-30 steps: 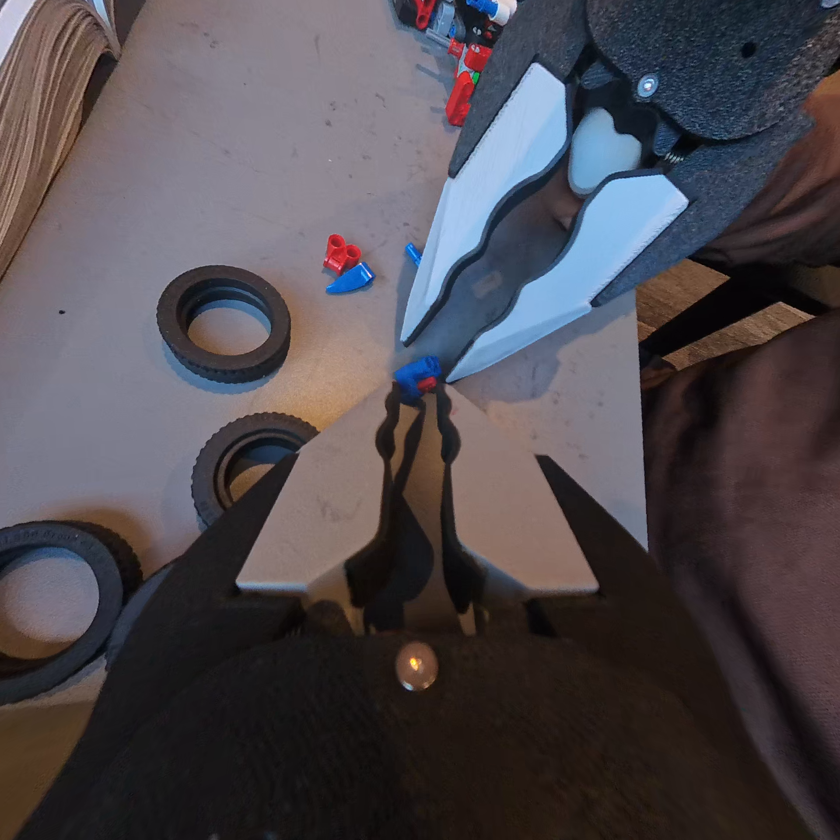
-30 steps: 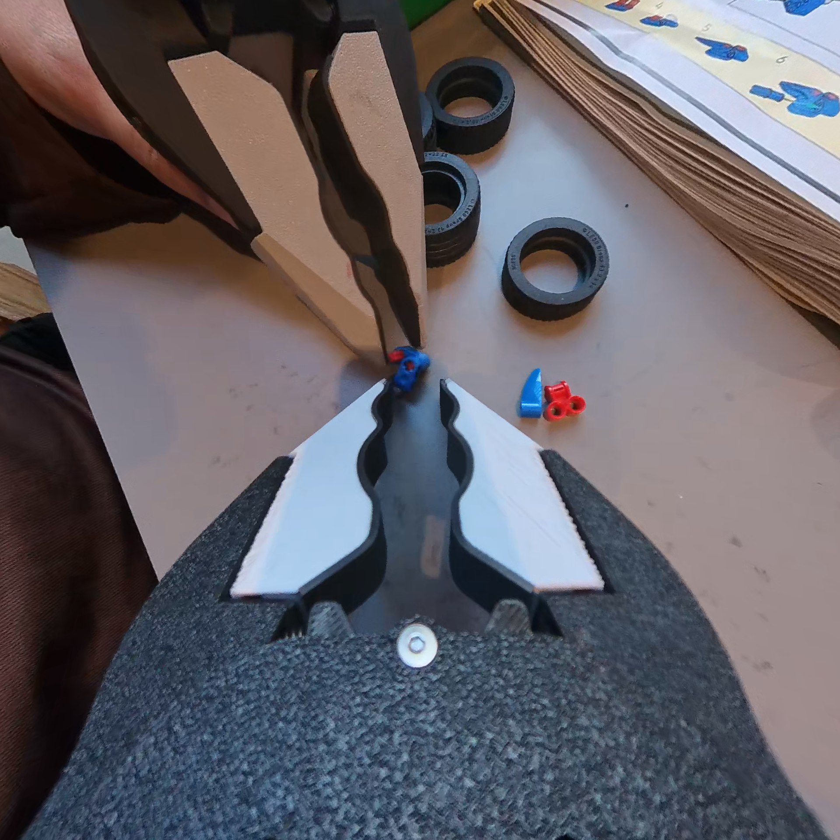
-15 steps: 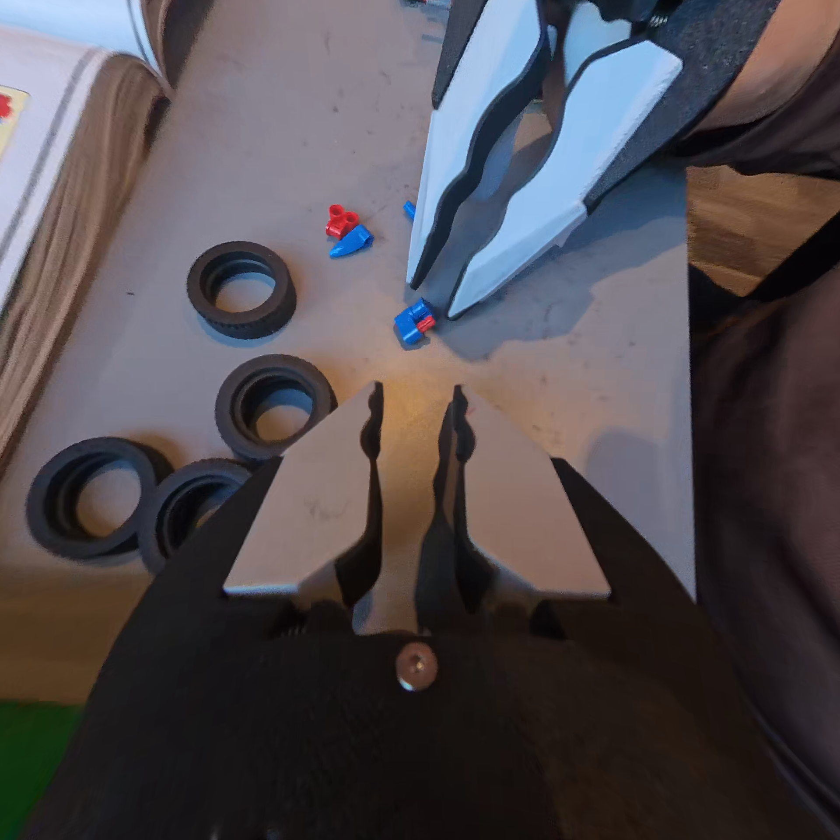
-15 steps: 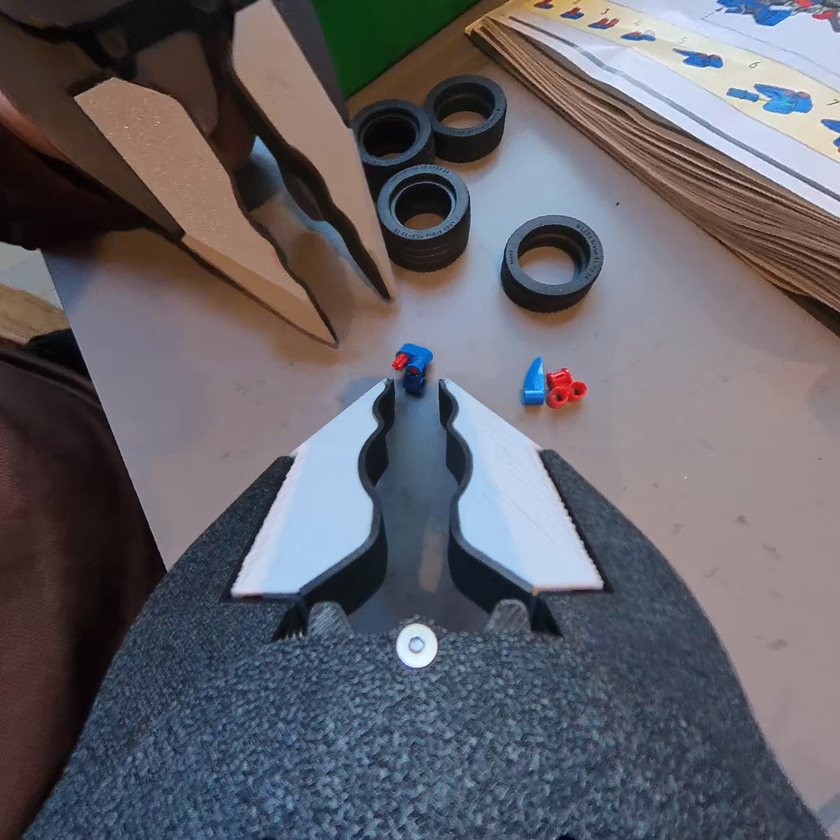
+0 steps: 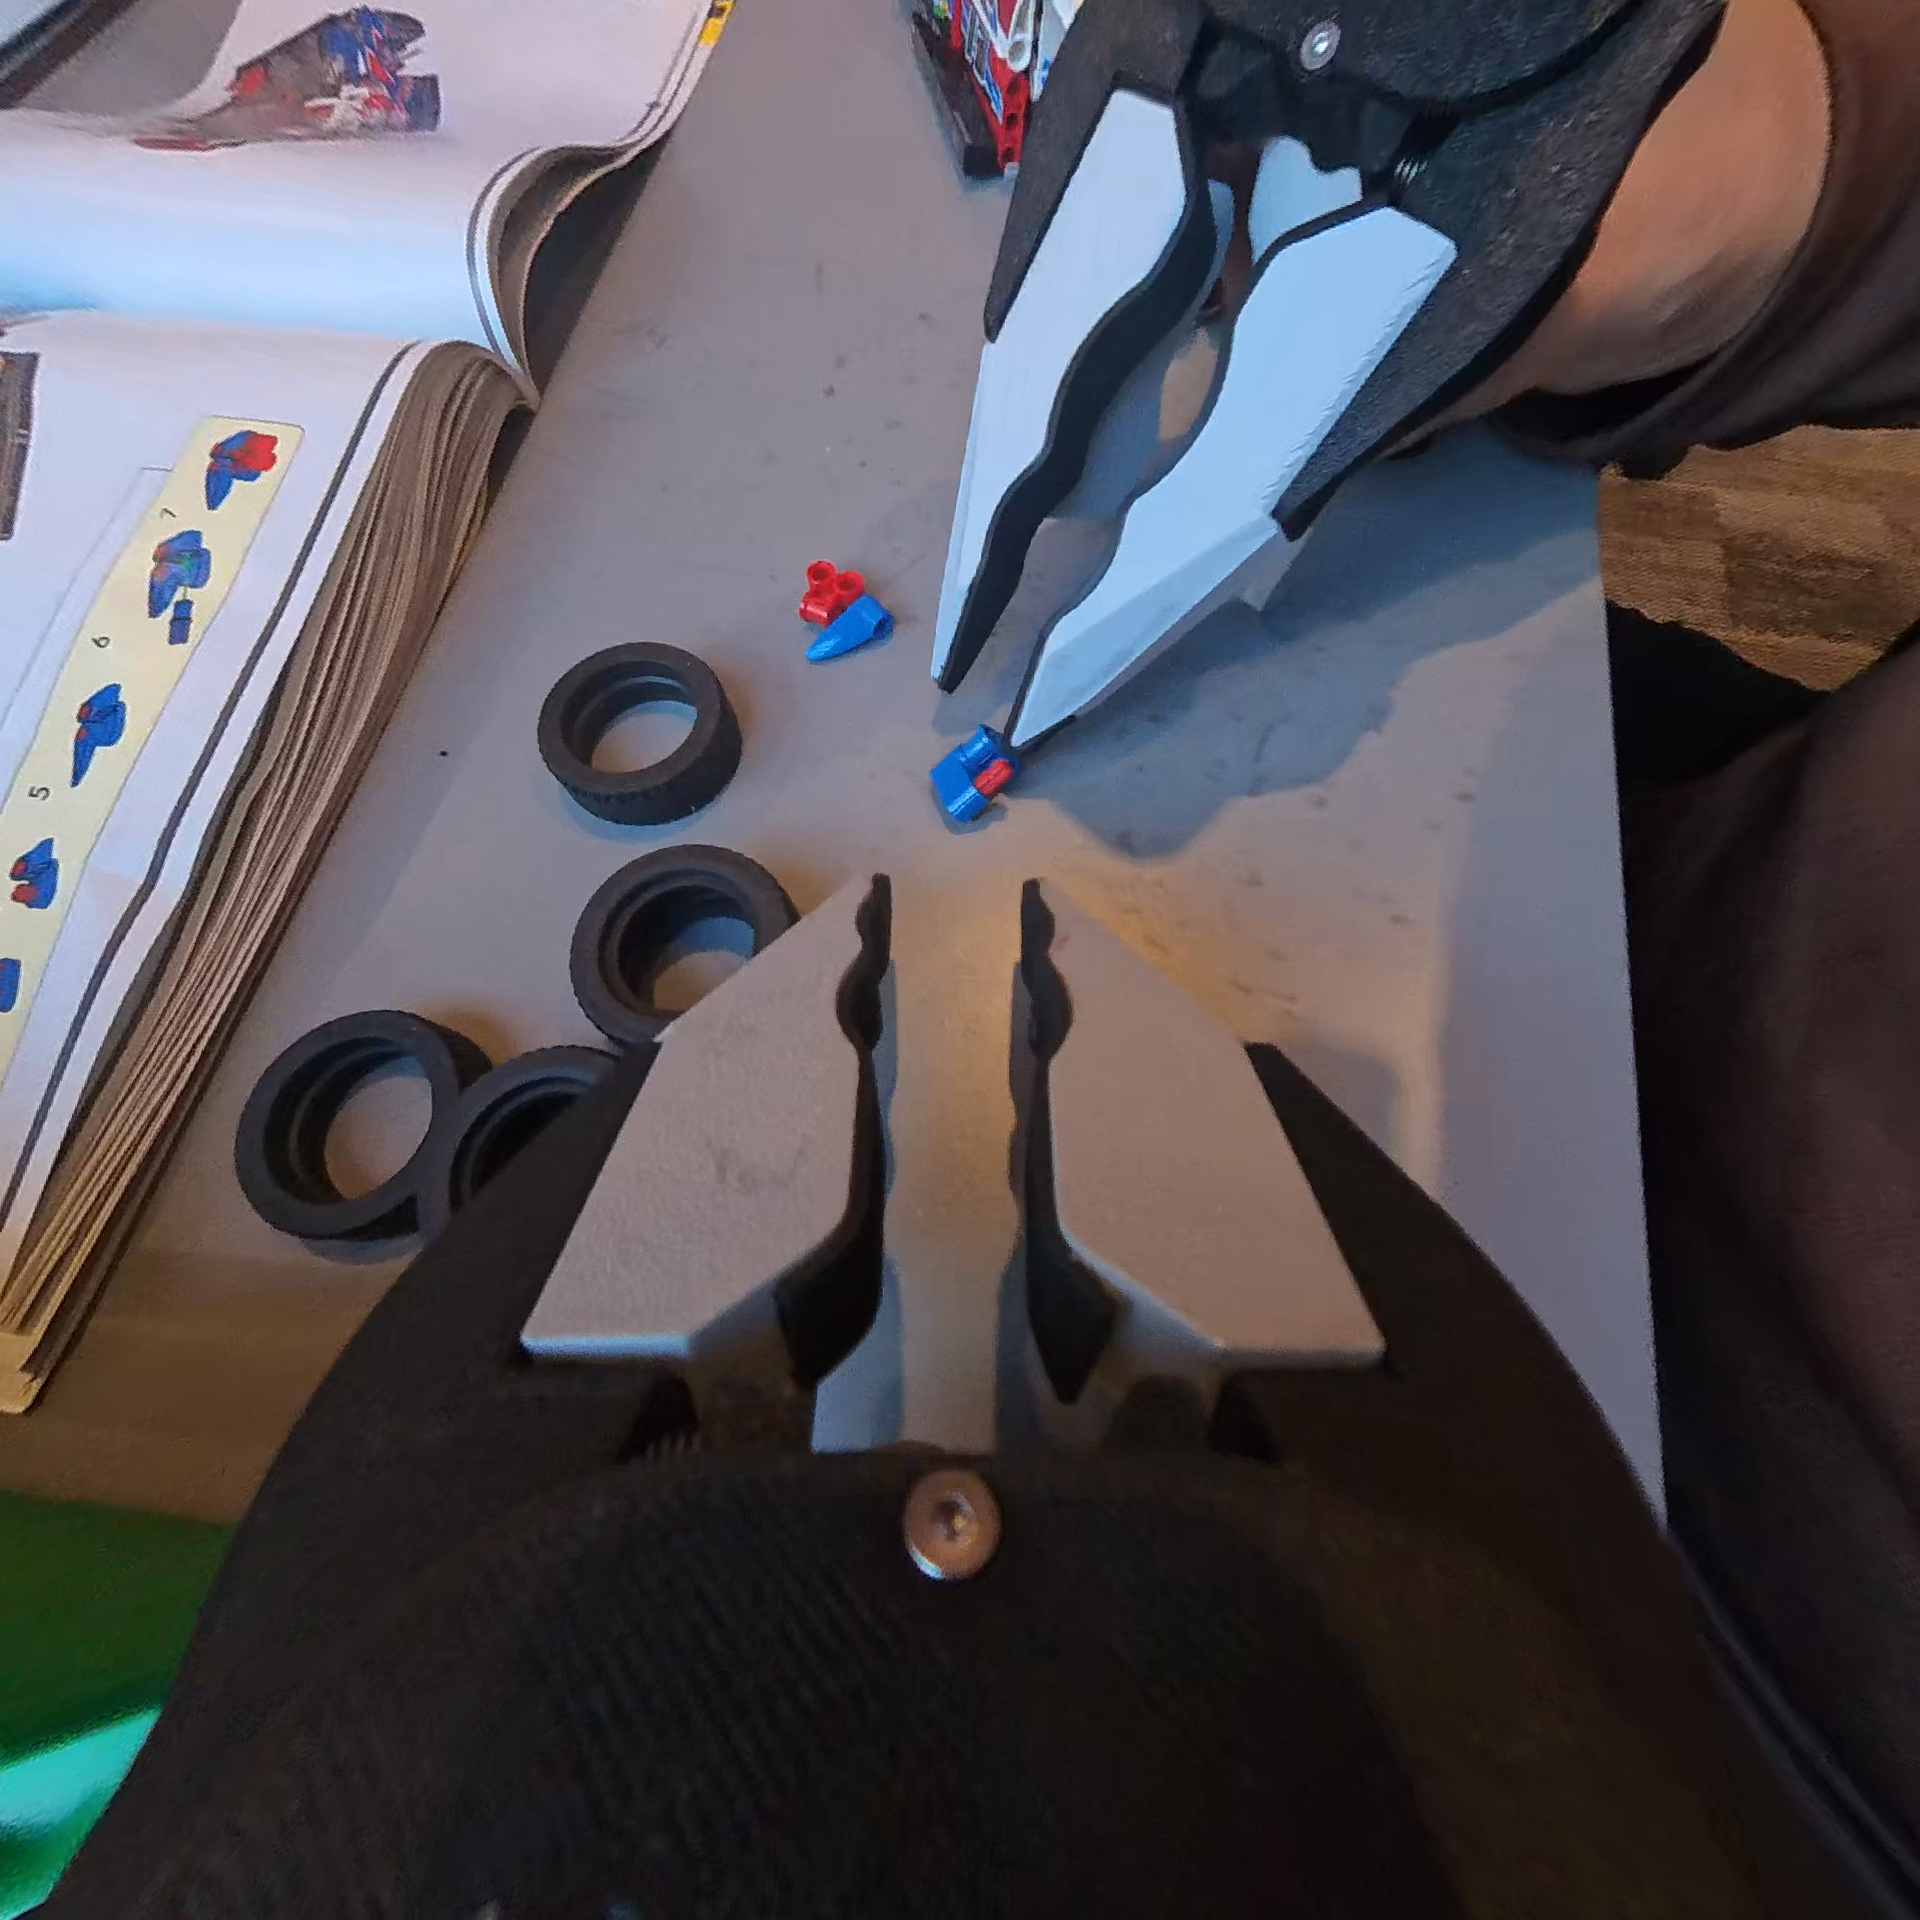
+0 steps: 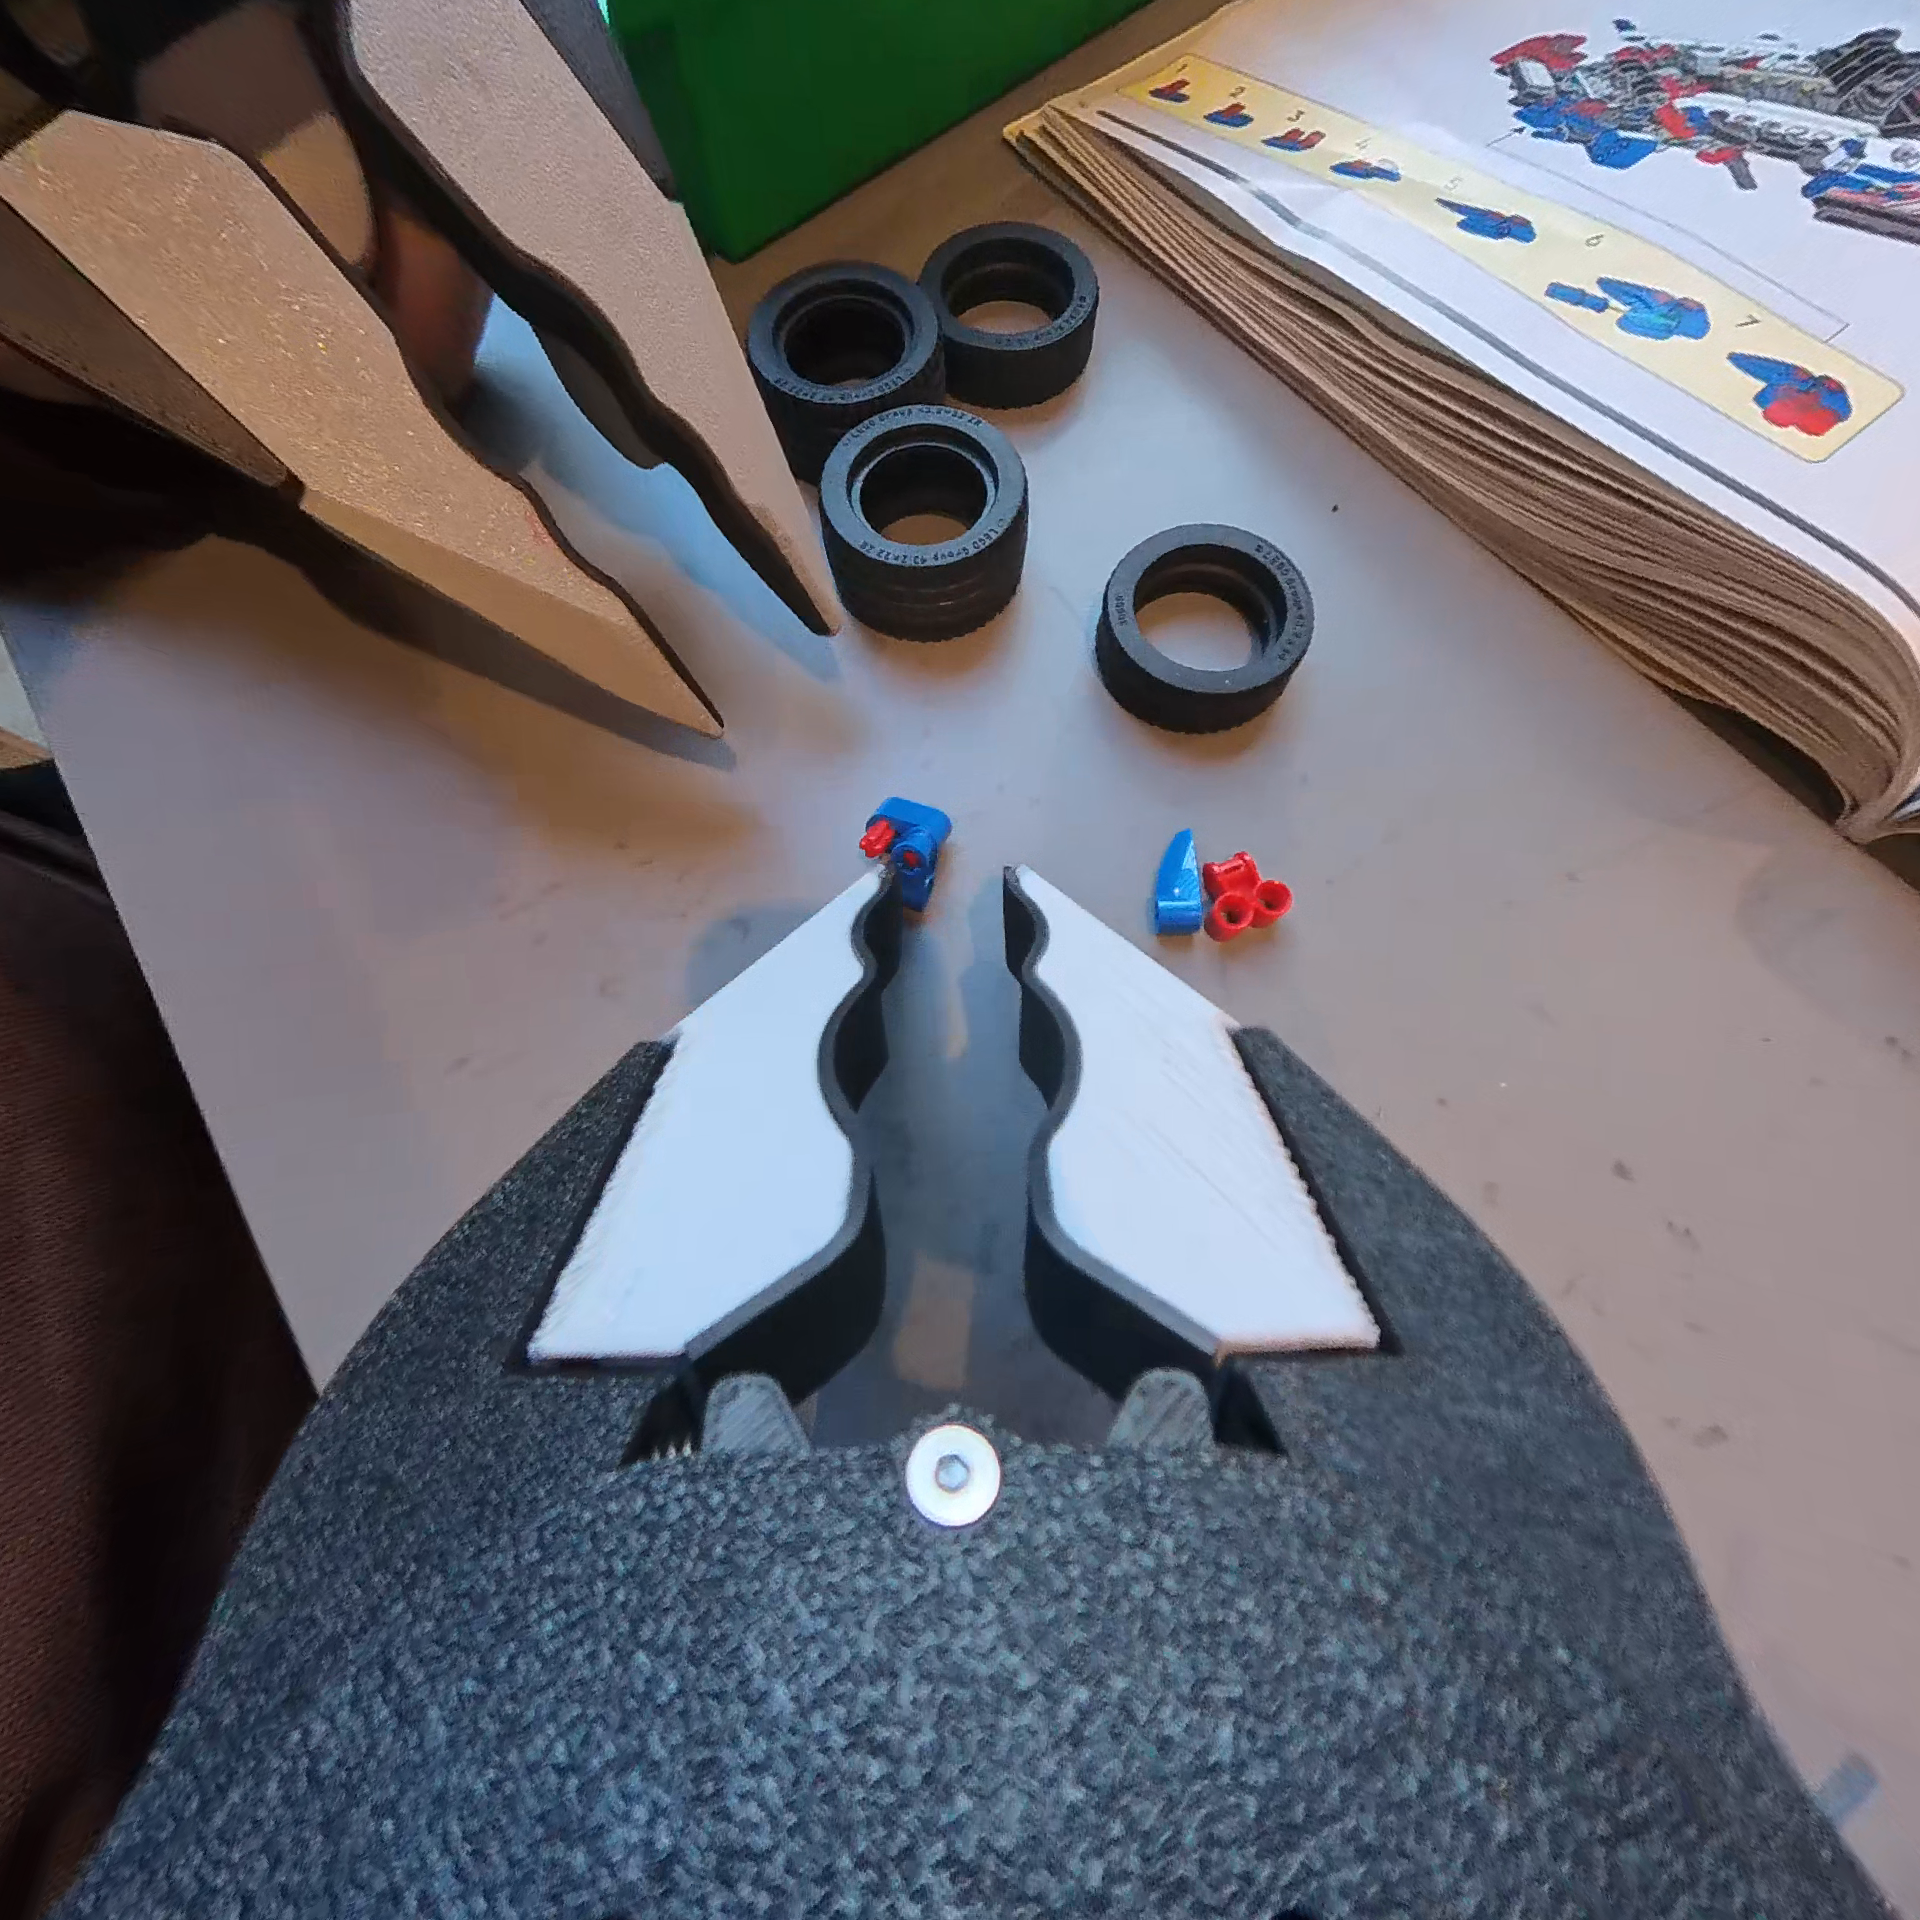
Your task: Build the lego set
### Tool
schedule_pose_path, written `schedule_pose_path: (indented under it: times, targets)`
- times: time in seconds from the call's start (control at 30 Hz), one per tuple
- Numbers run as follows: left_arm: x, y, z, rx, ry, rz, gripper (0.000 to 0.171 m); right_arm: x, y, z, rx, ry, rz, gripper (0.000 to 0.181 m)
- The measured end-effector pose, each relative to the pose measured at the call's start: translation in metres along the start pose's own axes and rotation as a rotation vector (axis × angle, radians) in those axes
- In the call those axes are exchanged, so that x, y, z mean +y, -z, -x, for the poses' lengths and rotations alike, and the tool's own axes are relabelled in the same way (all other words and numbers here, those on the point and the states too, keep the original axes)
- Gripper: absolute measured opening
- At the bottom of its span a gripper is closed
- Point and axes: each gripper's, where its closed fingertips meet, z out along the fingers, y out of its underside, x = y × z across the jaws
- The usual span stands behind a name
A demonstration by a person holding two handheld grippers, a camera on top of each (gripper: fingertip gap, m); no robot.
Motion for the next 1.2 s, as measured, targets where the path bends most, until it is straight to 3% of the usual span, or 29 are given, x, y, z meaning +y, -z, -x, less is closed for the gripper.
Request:
schedule_pose_path:
  times: [0.37, 0.7, 1.2]
  targets:
    - [0.004, -0.004, -0.001, -0.009, -0.026, 0.035, 0.019, -0.003, 0.003, -0.004, 0.028, -0.006, -0.031, 0.019]
    - [0.001, -0.004, 0.001, -0.015, -0.03, 0.023, 0.018, -0.019, 0.037, -0.037, 0.274, -0.026, -0.166, 0.015]
    - [0.006, -0.008, -0.003, -0.035, -0.105, 0.061, 0.015, -0.01, 0.023, -0.029, 0.189, -0.063, -0.13, 0.012]
